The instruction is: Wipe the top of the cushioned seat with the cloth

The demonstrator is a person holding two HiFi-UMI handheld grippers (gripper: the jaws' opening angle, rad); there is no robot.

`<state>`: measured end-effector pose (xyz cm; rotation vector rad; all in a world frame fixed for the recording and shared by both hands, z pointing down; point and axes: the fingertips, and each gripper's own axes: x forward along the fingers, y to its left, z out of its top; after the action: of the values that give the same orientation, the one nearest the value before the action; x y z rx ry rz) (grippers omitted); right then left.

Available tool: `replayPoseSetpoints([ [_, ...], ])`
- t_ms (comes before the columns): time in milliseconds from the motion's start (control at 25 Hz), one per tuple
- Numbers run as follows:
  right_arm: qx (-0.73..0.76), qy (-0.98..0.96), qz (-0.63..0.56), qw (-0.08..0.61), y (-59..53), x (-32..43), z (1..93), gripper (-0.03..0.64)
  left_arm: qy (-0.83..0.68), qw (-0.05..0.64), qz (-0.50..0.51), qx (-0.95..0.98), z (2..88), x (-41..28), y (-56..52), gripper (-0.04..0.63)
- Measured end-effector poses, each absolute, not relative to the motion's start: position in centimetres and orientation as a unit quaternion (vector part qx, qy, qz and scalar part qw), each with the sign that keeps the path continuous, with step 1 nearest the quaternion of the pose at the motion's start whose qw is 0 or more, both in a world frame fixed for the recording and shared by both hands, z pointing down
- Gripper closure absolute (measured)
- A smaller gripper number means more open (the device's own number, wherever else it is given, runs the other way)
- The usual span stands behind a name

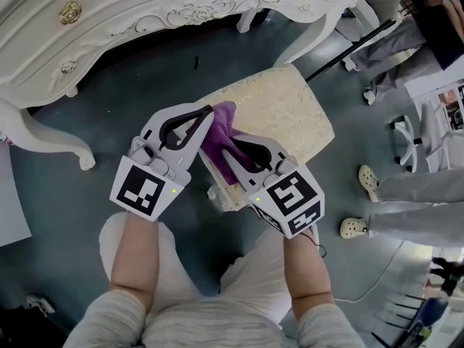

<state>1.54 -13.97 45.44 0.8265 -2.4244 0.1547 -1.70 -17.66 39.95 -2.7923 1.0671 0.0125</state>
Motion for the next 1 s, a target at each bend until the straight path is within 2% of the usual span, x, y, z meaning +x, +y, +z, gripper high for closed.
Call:
replayPoseSetpoints([
  [560,0.438,-0.871,0.034,0.220,-22.8,11.7,39.2,0.565,0.353,0.072,-0.003,-0.933,40.4,-1.6,-17.8,0.581],
  [1000,0.535,-0.801,-0.003,0.270,-29.9,18.5,39.1,0.565,0.345,0.067,-0.010,-0.936,41.0,-1.2,-17.9,0.581],
])
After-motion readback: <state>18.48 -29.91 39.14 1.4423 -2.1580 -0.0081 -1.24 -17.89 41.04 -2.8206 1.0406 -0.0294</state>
